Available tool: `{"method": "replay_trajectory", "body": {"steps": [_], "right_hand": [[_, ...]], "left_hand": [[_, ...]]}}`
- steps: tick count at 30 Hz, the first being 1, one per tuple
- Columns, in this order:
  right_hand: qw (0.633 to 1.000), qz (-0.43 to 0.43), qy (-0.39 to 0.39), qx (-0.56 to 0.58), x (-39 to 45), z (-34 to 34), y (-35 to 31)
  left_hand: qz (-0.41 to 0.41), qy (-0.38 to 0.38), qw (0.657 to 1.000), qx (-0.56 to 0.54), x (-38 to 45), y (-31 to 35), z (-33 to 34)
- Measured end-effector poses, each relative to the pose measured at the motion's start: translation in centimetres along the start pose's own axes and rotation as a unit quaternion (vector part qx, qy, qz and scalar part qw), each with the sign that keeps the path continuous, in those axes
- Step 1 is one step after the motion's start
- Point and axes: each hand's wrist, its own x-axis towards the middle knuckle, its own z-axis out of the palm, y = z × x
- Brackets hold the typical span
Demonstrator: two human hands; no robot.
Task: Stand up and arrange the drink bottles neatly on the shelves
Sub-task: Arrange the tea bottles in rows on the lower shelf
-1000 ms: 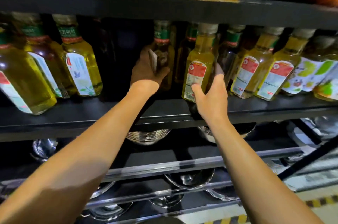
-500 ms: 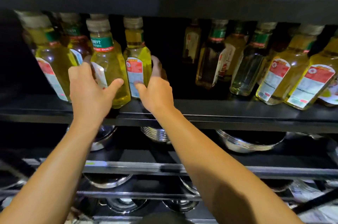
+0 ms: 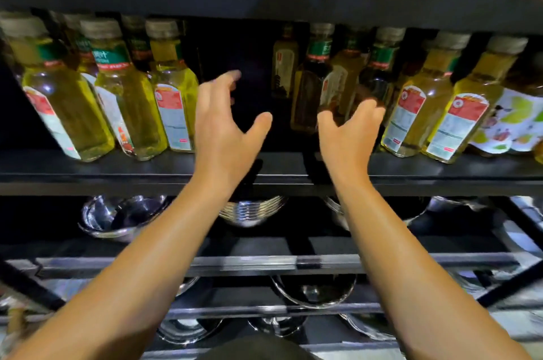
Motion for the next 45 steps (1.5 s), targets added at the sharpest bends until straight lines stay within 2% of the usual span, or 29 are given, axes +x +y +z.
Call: {"method": "replay_trajectory", "body": {"steps": [3,6,9,14,16,20,22,25,31,33,37,42,45], "right_hand": [[0.997,0.051,-0.008,-0.059,2.8,-2.5,1.6],[0.991,0.057,-0.057,-0.108,4.7,-3.6,2.3],[0.98,0.091,-0.107,-0.14,5.6,-3.4,3.1],[0.982,0.016,-0.086,-0.169,6.9,-2.9,3.4],[0.985,-0.002,-0.086,-0.15,7.0,-3.0,3.4],[0.983,0.039,-0.116,-0.136,7.1,-1.7,2.7],[0.983,0.046,-0.127,-0.121,6.9,-1.1,1.9],[0.962,0.054,-0.217,-0.158,4.4,0.1,0.8],[0.969,-0.063,-0.238,-0.015,0.2,4.9,-2.7],[0.966,-0.074,-0.246,-0.003,-0.7,6.3,-3.5],[0.957,-0.073,-0.273,-0.07,-1.5,9.0,-4.1],[0.952,-0.064,-0.298,0.001,-2.0,9.5,-4.8],[0.965,-0.068,-0.248,0.056,-2.2,7.4,-3.3]], "left_hand": [[-0.09,-0.145,0.985,0.022,1.6,2.6,5.9],[-0.145,-0.195,0.97,0.001,4.2,3.2,11.2],[-0.165,-0.183,0.969,-0.032,5.5,2.9,14.2],[-0.143,-0.136,0.98,-0.001,5.5,1.7,14.5],[-0.139,-0.137,0.981,0.004,5.0,1.3,13.0],[-0.128,-0.1,0.987,-0.021,2.8,0.0,7.7],[-0.111,-0.074,0.991,0.019,2.1,-0.6,5.1],[-0.086,-0.023,0.99,0.107,1.3,-1.4,2.1],[-0.102,0.019,0.979,0.174,1.6,-3.0,-0.6],[-0.109,0.032,0.977,0.181,1.8,-3.4,-1.0],[-0.101,0.054,0.979,0.169,1.9,-5.0,-1.5],[-0.129,0.036,0.979,0.156,2.9,-5.7,-2.5],[-0.108,0.051,0.979,0.162,2.0,-4.6,-2.9]]}}
